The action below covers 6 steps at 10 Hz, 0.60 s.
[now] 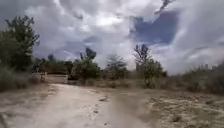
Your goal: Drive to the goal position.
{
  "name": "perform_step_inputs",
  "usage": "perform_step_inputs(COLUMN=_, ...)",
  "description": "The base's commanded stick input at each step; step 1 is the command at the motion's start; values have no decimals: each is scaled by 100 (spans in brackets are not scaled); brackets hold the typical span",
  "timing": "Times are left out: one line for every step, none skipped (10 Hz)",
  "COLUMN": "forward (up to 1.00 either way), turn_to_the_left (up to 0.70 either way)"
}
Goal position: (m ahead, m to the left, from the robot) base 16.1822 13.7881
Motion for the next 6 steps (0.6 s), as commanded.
perform_step_inputs(forward=50, turn_to_the_left=25)
perform_step_inputs(forward=50, turn_to_the_left=25)
perform_step_inputs(forward=50, turn_to_the_left=25)
perform_step_inputs(forward=50, turn_to_the_left=23)
perform_step_inputs(forward=50, turn_to_the_left=9)
perform_step_inputs(forward=50, turn_to_the_left=2)
